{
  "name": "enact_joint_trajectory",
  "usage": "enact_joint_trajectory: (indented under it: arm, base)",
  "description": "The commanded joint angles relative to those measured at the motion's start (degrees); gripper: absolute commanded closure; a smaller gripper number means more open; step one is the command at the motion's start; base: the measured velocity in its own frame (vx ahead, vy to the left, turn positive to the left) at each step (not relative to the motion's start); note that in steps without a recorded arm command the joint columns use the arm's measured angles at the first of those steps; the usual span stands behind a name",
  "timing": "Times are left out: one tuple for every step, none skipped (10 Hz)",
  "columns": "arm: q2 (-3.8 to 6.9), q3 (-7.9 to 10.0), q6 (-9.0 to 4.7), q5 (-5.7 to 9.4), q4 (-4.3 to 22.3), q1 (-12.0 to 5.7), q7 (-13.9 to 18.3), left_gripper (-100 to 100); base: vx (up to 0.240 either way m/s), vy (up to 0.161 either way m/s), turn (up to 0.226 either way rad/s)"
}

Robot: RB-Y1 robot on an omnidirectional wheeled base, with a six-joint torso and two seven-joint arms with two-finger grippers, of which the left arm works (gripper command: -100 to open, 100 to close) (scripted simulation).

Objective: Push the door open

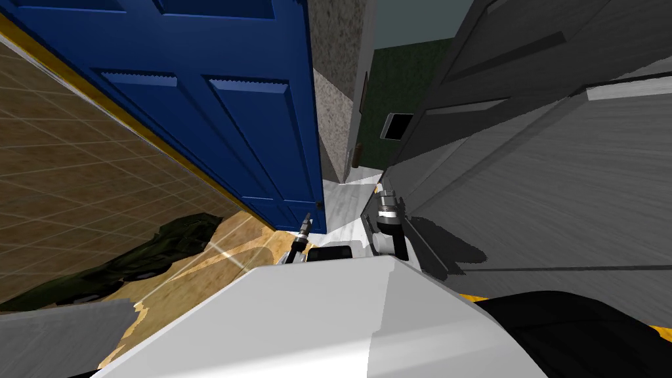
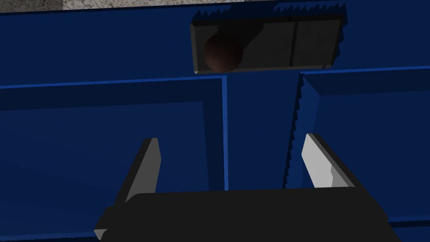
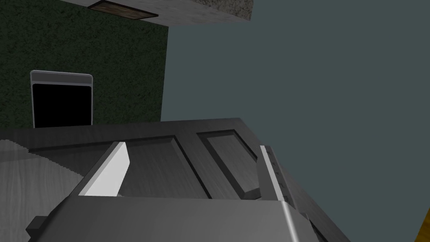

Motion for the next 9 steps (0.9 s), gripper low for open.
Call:
enact_joint_trajectory:
  arm:
    - [-0.35, -0.25, 0.41, 0.03, -0.8, 0.40, 0.1, -100]
    - [-0.64, -0.38, 0.57, 0.05, -1.1, 0.59, 0.2, -100]
    - [-0.46, -0.30, 0.52, 0.03, -1.0, 0.51, 0.1, -100]
    - [-0.26, -0.09, 0.35, 0.10, -0.6, 0.30, 0.1, -100]
    - [-0.23, -0.02, 0.29, 0.12, -0.5, 0.23, 0.0, -100]
    - [-0.20, 0.12, 0.17, 0.16, -0.3, 0.07, 0.0, -100]
    - [-0.21, 0.28, 0.04, 0.21, -0.1, -0.09, -0.1, -100]
    - [-0.27, 0.44, -0.09, 0.25, 0.2, -0.27, -0.2, -100]
    - [-0.39, 0.60, -0.23, 0.30, 0.4, -0.44, -0.3, -100]
  base:
    - [-0.224, -0.018, 0.033]
    - [-0.229, -0.028, 0.042]
    - [-0.102, -0.009, 0.006]
    - [0.098, -0.018, -0.033]
    - [0.185, -0.035, -0.021]
    - [0.184, -0.045, -0.011]
    - [0.215, -0.038, -0.023]
    - [0.228, -0.068, -0.034]
    - [0.195, -0.056, -0.017]
